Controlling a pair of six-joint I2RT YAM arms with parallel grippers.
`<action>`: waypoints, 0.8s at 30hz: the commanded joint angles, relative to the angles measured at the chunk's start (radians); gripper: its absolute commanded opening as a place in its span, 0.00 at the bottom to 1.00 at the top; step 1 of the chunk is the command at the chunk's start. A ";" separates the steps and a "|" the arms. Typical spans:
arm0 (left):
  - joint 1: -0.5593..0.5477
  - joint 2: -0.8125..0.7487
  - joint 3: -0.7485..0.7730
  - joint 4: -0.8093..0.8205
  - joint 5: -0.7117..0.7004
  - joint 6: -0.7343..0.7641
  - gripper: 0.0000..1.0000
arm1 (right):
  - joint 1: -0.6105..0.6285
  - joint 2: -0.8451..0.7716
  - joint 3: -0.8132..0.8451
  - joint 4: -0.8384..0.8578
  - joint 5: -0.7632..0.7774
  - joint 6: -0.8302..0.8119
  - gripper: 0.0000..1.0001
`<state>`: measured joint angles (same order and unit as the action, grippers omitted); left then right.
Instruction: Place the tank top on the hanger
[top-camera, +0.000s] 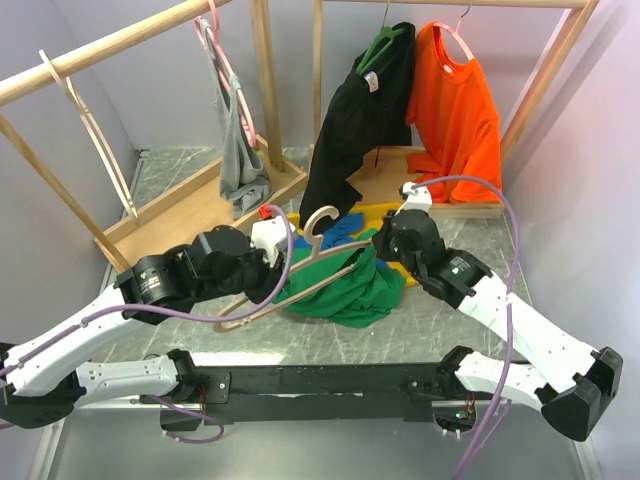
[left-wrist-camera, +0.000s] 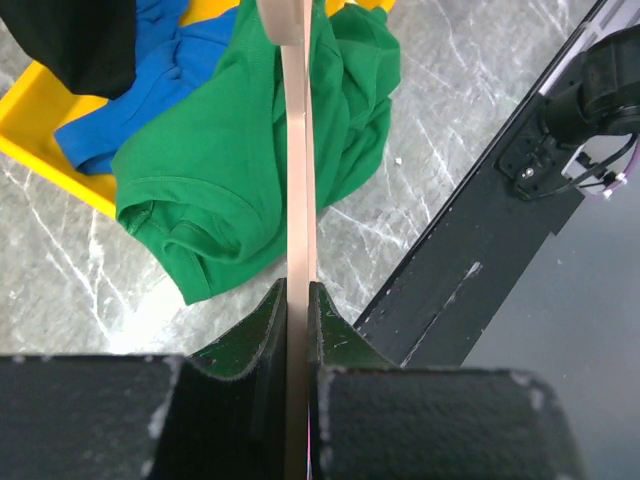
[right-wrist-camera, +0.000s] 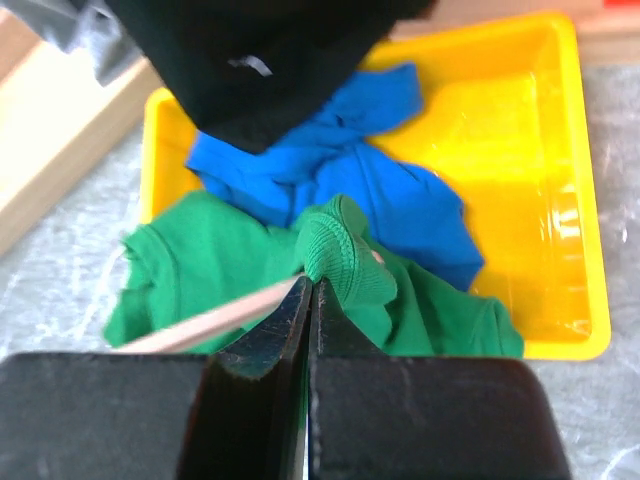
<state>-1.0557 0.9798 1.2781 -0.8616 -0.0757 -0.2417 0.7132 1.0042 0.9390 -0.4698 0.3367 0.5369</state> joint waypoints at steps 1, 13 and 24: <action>-0.013 -0.039 -0.019 0.124 0.020 -0.008 0.01 | 0.011 0.019 0.105 -0.041 -0.008 -0.038 0.00; -0.024 -0.044 -0.115 0.351 -0.013 0.007 0.01 | 0.109 0.002 0.231 -0.119 -0.002 -0.045 0.00; -0.024 -0.072 -0.273 0.683 0.059 0.123 0.01 | 0.147 -0.032 0.325 -0.190 -0.004 -0.051 0.00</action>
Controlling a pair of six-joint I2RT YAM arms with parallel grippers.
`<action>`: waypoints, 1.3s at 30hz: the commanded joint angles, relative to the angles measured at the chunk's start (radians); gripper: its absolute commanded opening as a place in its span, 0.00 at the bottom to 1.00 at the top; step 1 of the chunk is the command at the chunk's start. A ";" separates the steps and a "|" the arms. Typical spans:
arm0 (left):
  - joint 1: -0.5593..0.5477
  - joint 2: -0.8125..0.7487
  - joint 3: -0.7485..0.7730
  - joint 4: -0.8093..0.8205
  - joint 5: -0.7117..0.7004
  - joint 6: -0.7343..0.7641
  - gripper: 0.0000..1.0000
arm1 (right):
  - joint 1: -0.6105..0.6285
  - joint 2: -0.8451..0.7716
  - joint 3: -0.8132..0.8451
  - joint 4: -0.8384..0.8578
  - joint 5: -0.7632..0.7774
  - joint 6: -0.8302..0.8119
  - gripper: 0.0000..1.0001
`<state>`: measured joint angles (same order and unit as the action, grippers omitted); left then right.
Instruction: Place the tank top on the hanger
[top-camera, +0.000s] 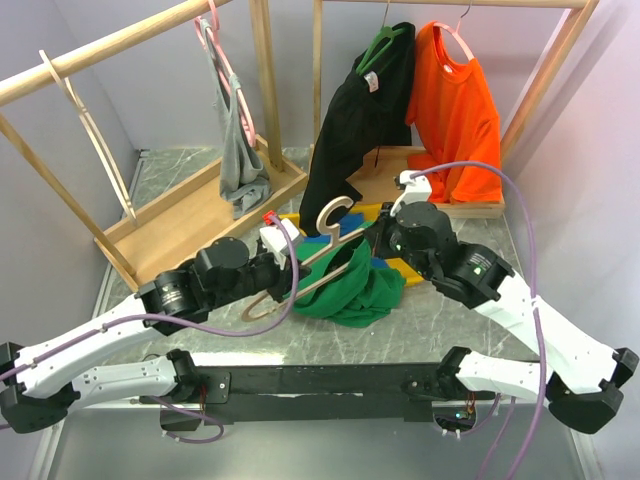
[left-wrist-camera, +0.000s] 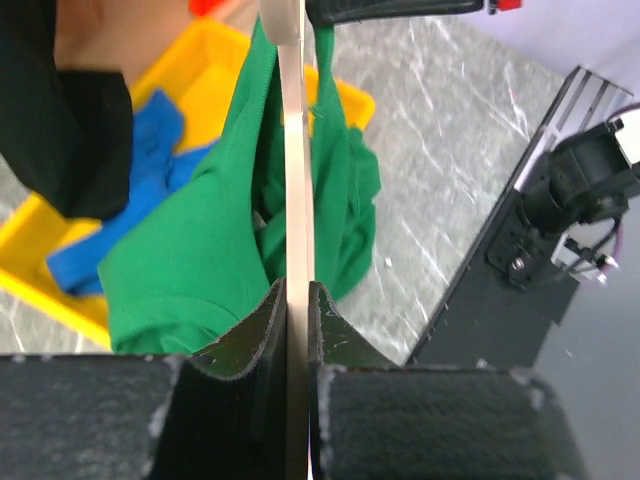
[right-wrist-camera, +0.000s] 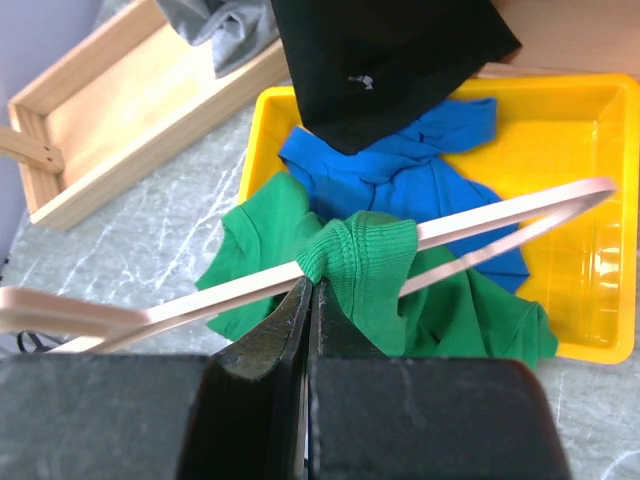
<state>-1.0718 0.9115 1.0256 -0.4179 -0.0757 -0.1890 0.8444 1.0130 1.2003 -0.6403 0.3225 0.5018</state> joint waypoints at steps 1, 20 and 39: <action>-0.007 0.007 -0.028 0.252 0.066 0.080 0.01 | 0.016 -0.047 0.062 -0.024 0.035 -0.016 0.00; 0.242 0.164 -0.084 0.488 0.571 0.105 0.01 | 0.008 -0.186 -0.151 0.114 0.113 -0.075 0.51; 0.266 0.273 -0.033 0.515 0.596 0.017 0.01 | 0.012 -0.206 -0.334 0.556 0.047 -0.312 0.66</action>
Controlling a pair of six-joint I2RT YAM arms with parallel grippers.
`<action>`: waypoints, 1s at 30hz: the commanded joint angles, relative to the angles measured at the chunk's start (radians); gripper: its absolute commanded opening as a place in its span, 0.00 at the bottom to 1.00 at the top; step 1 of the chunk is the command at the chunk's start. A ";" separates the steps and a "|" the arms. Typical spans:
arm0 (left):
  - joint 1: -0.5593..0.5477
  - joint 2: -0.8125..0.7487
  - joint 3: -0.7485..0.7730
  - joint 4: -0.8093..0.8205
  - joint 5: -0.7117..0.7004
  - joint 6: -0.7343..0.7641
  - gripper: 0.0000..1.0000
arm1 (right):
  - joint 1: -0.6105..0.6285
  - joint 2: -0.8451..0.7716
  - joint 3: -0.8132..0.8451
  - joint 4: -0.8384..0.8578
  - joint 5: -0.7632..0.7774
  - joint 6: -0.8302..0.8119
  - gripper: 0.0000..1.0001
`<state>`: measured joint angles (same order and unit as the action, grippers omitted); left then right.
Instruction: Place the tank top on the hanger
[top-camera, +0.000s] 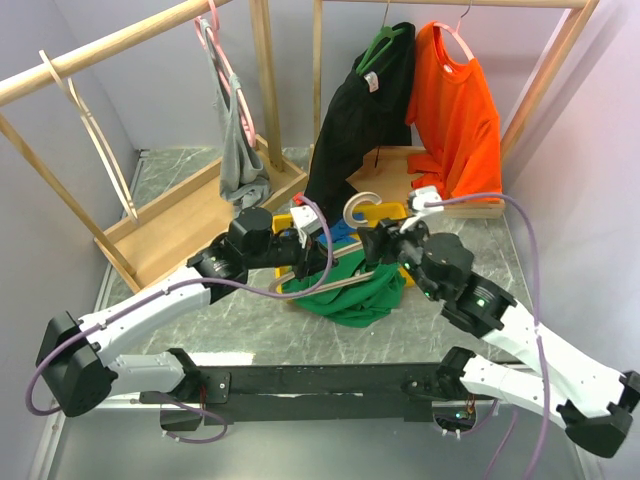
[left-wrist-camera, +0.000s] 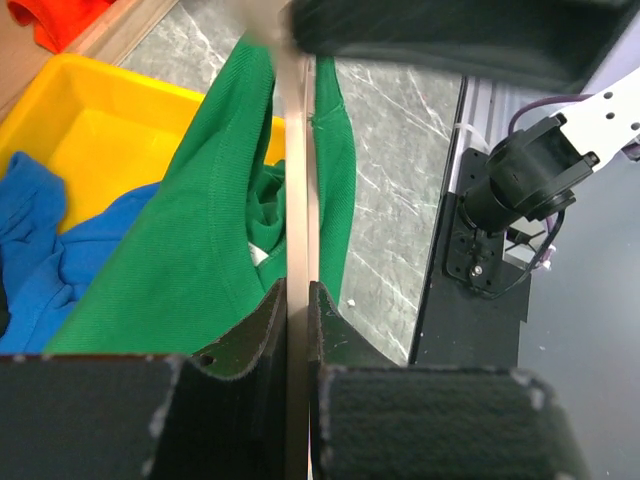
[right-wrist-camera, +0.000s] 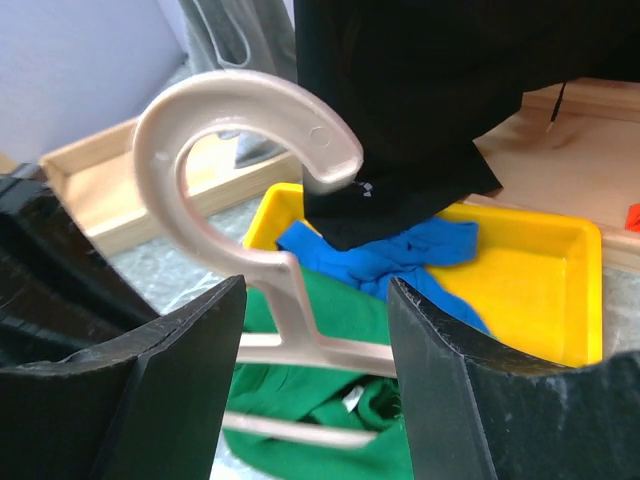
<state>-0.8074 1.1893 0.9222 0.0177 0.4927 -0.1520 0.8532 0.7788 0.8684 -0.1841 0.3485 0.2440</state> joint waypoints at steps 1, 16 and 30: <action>0.002 0.003 0.076 0.076 0.026 -0.020 0.01 | 0.003 0.031 -0.003 0.103 0.024 -0.051 0.66; 0.002 0.078 0.132 0.099 0.033 -0.067 0.01 | 0.026 0.070 -0.081 0.178 0.153 -0.035 0.61; 0.002 0.102 0.141 0.068 -0.077 -0.172 0.15 | 0.029 0.074 -0.140 0.291 0.228 -0.049 0.00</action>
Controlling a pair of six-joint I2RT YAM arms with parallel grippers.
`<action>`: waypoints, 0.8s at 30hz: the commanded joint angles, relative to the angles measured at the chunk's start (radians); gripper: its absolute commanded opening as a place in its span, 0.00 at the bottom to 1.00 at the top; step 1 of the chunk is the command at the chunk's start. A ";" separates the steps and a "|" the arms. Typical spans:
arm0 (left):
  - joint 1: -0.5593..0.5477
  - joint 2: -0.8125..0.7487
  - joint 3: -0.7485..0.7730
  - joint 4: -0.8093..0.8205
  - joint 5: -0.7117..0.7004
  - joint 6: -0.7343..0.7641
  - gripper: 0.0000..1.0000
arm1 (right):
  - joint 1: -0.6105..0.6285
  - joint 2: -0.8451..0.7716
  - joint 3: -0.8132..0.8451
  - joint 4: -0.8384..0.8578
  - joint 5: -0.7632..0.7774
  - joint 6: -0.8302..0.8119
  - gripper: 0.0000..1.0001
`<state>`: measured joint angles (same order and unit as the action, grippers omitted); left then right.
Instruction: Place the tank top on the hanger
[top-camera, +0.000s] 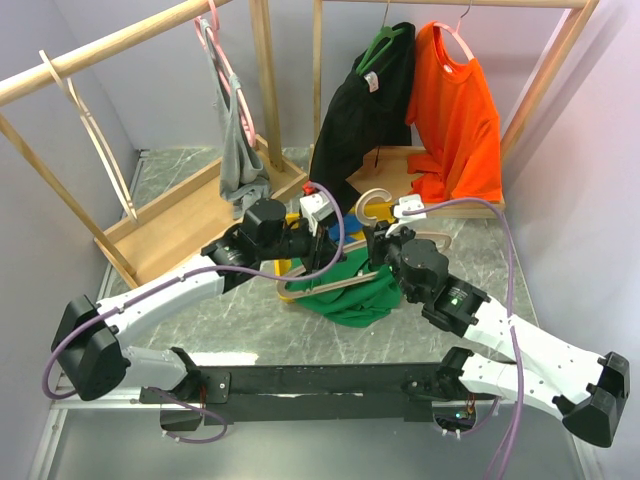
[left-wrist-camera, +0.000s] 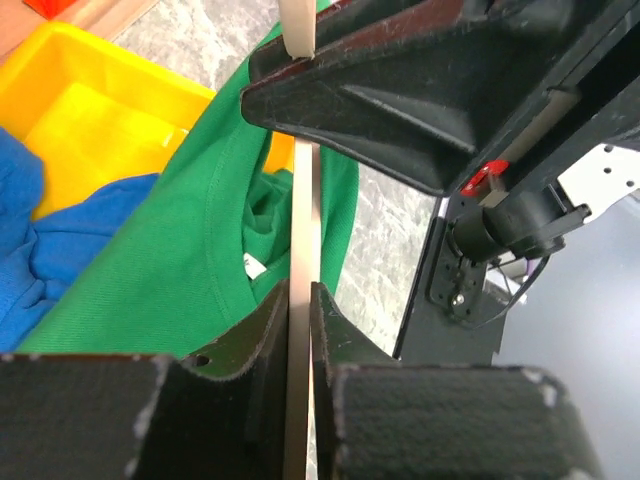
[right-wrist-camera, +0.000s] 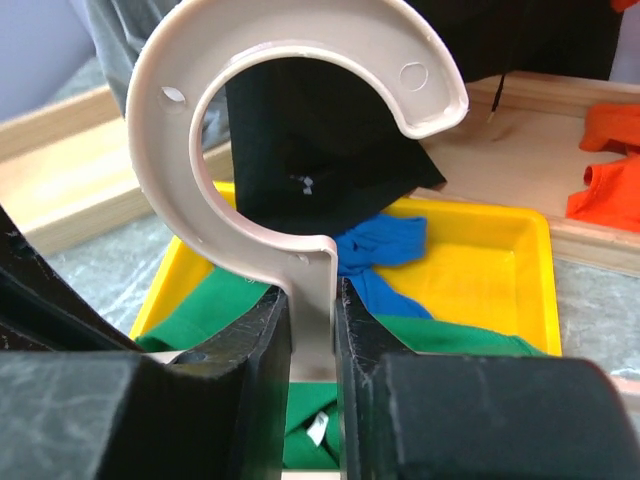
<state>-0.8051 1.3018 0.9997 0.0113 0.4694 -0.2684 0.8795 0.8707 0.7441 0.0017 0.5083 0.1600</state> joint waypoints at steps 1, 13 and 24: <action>0.000 -0.013 0.060 0.081 -0.058 -0.064 0.17 | 0.004 -0.019 -0.018 0.107 0.073 0.029 0.00; 0.024 -0.124 0.088 -0.078 -0.428 -0.265 0.75 | 0.027 -0.078 -0.057 0.077 0.056 -0.040 0.00; 0.129 -0.378 -0.131 -0.290 -0.517 -0.407 0.60 | 0.053 -0.104 -0.064 -0.017 0.090 -0.014 0.00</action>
<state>-0.6781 1.0527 0.9863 -0.2134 -0.0216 -0.6117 0.9260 0.7658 0.6720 -0.0017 0.5472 0.1402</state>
